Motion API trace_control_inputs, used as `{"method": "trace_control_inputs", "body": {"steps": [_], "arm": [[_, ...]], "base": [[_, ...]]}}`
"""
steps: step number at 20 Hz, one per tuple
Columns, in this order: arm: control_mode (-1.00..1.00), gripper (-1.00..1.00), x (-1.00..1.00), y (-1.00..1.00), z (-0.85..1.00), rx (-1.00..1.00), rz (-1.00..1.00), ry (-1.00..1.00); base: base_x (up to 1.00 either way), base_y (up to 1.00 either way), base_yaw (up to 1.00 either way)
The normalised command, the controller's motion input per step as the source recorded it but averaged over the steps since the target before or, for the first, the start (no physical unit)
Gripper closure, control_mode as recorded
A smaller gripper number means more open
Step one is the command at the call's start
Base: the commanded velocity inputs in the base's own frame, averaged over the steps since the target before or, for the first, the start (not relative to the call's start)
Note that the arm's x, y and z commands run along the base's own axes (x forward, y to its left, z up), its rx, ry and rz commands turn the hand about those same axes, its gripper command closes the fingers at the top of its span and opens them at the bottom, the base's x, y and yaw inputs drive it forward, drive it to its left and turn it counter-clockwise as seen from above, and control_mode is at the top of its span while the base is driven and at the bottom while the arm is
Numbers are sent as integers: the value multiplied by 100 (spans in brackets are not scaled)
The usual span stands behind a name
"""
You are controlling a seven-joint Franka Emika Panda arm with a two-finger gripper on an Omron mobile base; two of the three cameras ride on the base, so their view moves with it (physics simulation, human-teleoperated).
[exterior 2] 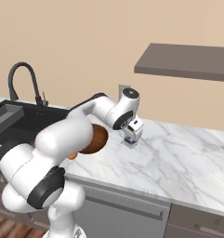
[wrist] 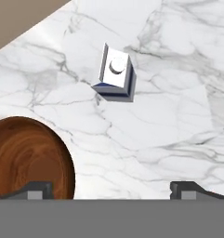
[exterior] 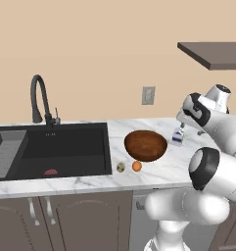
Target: Gather the eggs and milk located in the vicinity of the sink area and place them right next to the bowl.
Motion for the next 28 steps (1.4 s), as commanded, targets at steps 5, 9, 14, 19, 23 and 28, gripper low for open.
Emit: {"method": "trace_control_inputs", "body": {"steps": [5, 9, 14, 19, 23, 28], "arm": [[-100, -100, 35, -1, -20, -2, 0, 2], [-100, -100, 32, -4, -10, -1, 0, 6], [-100, -100, 29, -4, -13, -2, 0, 6], [-100, -100, 23, -7, -18, -3, 0, 6], [-100, -100, 22, -9, -19, -2, 0, 4], [-100, -100, 23, -10, -16, 0, 0, 4]], "base": [[0, 0, 0], [0, 0, 0], [0, 0, 0], [0, 0, 0], [0, 0, 0], [0, 0, 0]]}}
